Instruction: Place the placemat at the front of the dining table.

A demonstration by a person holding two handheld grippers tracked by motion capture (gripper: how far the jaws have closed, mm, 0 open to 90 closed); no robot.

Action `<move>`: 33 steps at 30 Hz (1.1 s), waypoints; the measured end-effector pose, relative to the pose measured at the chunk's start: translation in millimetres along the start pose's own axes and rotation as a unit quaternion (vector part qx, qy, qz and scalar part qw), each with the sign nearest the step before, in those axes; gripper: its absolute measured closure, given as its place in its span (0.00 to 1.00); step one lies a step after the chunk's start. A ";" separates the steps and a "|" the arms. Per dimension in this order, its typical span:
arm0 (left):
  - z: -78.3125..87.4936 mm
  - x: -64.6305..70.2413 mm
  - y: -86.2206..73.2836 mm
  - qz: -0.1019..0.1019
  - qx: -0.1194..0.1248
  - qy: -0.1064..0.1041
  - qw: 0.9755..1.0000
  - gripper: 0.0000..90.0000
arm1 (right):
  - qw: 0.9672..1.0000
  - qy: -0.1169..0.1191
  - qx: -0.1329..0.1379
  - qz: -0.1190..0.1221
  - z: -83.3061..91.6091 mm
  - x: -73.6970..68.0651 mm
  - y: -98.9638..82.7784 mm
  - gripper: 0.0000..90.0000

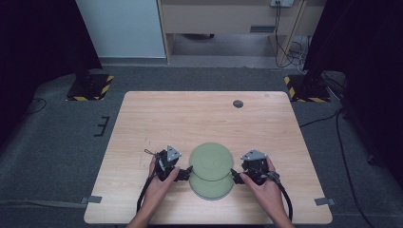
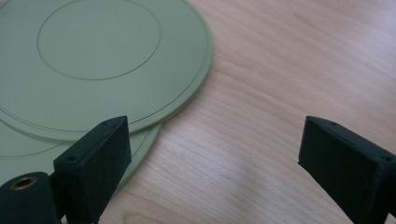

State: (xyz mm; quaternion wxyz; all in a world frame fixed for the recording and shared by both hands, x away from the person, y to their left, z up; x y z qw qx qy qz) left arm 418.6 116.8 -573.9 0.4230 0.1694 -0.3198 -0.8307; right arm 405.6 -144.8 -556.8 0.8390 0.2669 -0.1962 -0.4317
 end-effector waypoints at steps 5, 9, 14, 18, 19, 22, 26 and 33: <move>2.3 -0.3 0.5 -0.001 0.004 -0.001 1.000 0.02 | 1.000 0.000 -0.002 0.004 9.1 8.2 8.2 0.08; 3.1 -0.8 0.1 -0.001 0.004 -0.002 1.000 0.02 | 1.000 0.006 -0.013 0.015 7.9 9.9 17.6 0.06; 5.1 0.5 -0.1 -0.003 0.004 -0.002 1.000 0.02 | 0.999 0.004 -0.013 0.037 5.1 7.8 37.1 0.07; 6.4 0.6 -0.3 -0.004 0.004 -0.002 1.000 0.02 | 0.999 0.010 -0.017 0.048 0.7 4.7 54.0 0.11; 6.8 0.6 -0.1 -0.003 0.005 -0.002 1.000 0.02 | 0.998 0.013 -0.020 0.051 -0.4 4.1 56.9 0.12; 7.3 1.6 -0.1 -0.004 0.006 -0.005 1.000 0.02 | 0.998 0.022 -0.028 0.059 -4.6 1.0 67.9 0.15; 9.7 1.8 1.2 -0.008 0.013 -0.005 1.000 0.02 | 0.997 0.028 -0.042 0.066 -12.3 -1.0 78.4 0.18; 12.3 -5.0 3.9 0.006 0.015 0.012 1.000 0.02 | 0.996 0.058 -0.058 0.044 -25.4 -0.7 84.2 0.23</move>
Point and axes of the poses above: each handheld gripper's, and its own axes: z roughly backward along the jaws, y roughly out of its top, x roughly to its right, the point moved 7 cm from there along -z, roughly forward along the jaws, and after that the axes turned 6 degrees about -x, right-handed, at the moved point
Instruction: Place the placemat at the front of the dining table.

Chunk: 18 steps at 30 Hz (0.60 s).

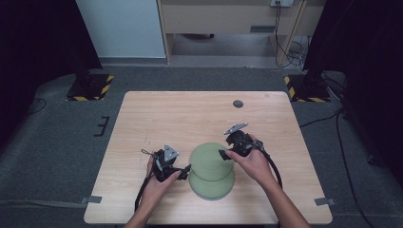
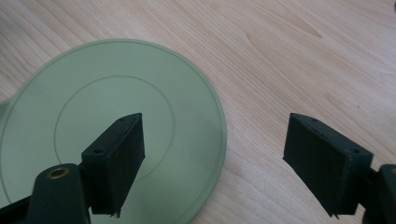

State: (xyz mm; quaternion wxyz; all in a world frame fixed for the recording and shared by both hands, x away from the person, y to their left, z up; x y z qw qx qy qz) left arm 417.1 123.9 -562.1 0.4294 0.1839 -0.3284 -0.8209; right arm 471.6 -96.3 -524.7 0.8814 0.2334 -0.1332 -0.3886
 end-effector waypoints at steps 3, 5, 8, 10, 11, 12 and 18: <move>1.8 -1.3 0.5 0.002 0.002 -0.004 1.000 0.02 | 1.000 0.011 -0.002 -0.005 -0.4 -0.9 1.0 0.23; 2.0 -0.3 0.9 0.002 0.003 -0.007 1.000 0.02 | 1.000 0.011 -0.004 -0.004 -0.5 -1.4 1.1 0.23; 0.5 3.1 1.5 -0.003 0.000 -0.012 1.000 0.03 | 1.000 0.013 -0.007 0.000 -1.8 -3.8 2.4 0.23; -1.2 6.2 1.6 -0.005 -0.001 -0.016 1.000 0.03 | 1.000 0.017 -0.011 0.002 -4.0 -4.2 3.9 0.23; -1.9 7.9 1.4 -0.009 -0.002 -0.016 1.000 0.03 | 1.000 0.018 -0.010 0.003 -5.3 -3.9 4.9 0.23; -2.6 9.6 1.1 -0.012 -0.004 -0.017 1.000 0.03 | 1.000 0.019 -0.010 0.003 -6.6 -3.6 5.8 0.23; -3.4 15.7 0.2 -0.016 -0.006 -0.016 1.000 0.02 | 1.000 0.001 -0.021 -0.008 -12.6 1.6 6.3 0.22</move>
Point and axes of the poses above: each handheld gripper's, and its own axes: z roughly backward along the jaws, y roughly out of its top, x roughly to its right, the point moved 7 cm from there along -z, roughly forward along the jaws, and after that the axes turned 6 degrees about -x, right-handed, at the moved point
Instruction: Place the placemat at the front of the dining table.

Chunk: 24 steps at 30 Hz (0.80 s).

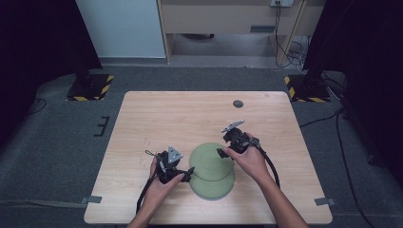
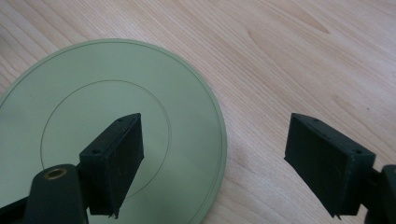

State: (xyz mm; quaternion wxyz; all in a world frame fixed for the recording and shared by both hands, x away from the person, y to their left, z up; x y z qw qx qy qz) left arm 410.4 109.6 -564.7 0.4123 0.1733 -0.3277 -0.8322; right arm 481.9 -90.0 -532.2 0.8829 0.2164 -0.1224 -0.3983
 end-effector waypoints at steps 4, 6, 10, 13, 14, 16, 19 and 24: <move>-1.0 1.8 -0.6 -0.004 -0.002 -0.001 1.000 0.02 | 1.000 0.012 -0.003 0.000 -2.7 -1.4 -0.5 0.23; -1.8 3.0 -1.1 -0.006 -0.004 -0.002 1.000 0.02 | 1.000 0.019 -0.007 -0.002 -5.5 -2.3 -1.1 0.23; -1.9 3.8 -1.5 -0.007 -0.005 -0.001 1.000 0.03 | 0.999 0.035 -0.015 -0.010 -11.3 -1.7 -1.3 0.26; -2.4 3.5 -1.1 -0.006 -0.005 -0.002 1.000 0.03 | 0.999 0.042 -0.018 -0.014 -14.3 -0.2 -2.0 0.28; -2.3 3.0 -0.4 -0.006 -0.003 -0.001 1.000 0.03 | 0.999 0.046 -0.020 -0.017 -16.2 0.1 -2.6 0.28; -1.5 1.6 1.1 -0.002 0.001 0.001 1.000 0.03 | 0.998 0.055 -0.023 -0.020 -18.7 0.7 -4.2 0.28; -1.4 0.4 1.7 0.002 0.002 0.002 1.000 0.03 | 0.996 0.077 -0.022 -0.036 -22.5 1.3 -6.5 0.29; -2.6 -1.4 2.1 0.005 0.002 0.007 1.000 0.03 | 0.995 0.091 -0.023 -0.045 -26.0 1.0 -9.1 0.29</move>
Point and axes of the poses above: each handheld gripper's, and its own axes: z roughly backward along the jaws, y roughly out of its top, x roughly to its right, the point moved 7 cm from there along -z, roughly forward along the jaws, and after that the axes turned 6 degrees about -x, right-handed, at the moved point
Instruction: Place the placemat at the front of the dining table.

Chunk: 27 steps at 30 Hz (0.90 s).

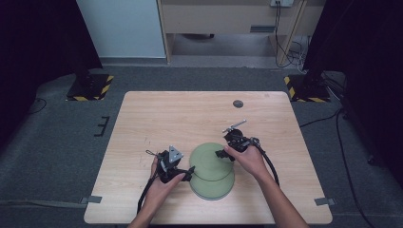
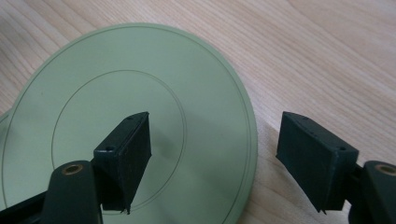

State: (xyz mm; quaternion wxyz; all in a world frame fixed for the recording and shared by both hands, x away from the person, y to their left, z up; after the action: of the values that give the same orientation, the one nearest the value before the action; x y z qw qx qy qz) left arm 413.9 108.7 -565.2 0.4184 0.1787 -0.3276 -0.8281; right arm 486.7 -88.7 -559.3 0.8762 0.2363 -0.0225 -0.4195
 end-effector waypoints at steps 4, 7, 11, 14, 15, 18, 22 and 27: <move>-1.6 -0.3 1.4 -0.001 0.003 0.003 1.000 0.03 | 1.000 0.006 -0.005 0.002 -4.0 -0.4 -2.2 0.28; -2.3 -0.5 2.9 0.001 0.004 0.003 1.000 0.04 | 1.000 0.011 -0.008 -0.003 -7.0 -0.9 -3.4 0.27; -3.0 -1.8 4.0 0.004 0.005 0.004 1.000 0.04 | 1.000 0.028 -0.005 -0.006 -9.0 -0.2 -4.1 0.26; -5.3 -3.1 2.8 0.007 0.000 0.006 1.000 0.04 | 0.999 0.036 -0.001 -0.008 -9.6 0.5 -4.6 0.26; -6.1 -3.4 2.5 0.008 -0.001 0.007 1.000 0.04 | 0.999 0.037 0.000 -0.008 -9.7 0.4 -4.4 0.26; -8.2 -4.0 1.6 0.010 -0.005 0.006 1.000 0.04 | 0.999 0.051 0.001 -0.012 -10.1 -2.7 -3.5 0.27; -10.1 -4.8 0.0 0.012 -0.009 0.009 1.000 0.03 | 0.999 0.051 0.001 -0.015 -10.0 -2.8 -3.2 0.27; -9.5 -6.1 0.2 0.016 -0.007 0.013 1.000 0.04 | 0.998 0.056 0.006 -0.023 -9.5 -1.4 -3.6 0.28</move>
State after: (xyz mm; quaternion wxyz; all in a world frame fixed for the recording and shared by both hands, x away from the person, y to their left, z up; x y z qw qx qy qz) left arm 423.0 109.8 -571.7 0.4365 0.1811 -0.3193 -0.8214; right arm 485.5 -85.9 -569.0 0.8647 0.2651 0.0292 -0.4255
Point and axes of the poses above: each handheld gripper's, and its own axes: z roughly backward along the jaws, y roughly out of its top, x roughly to its right, the point moved 7 cm from there along -z, roughly forward along the jaws, and after that the axes turned 6 degrees about -x, right-handed, at the moved point
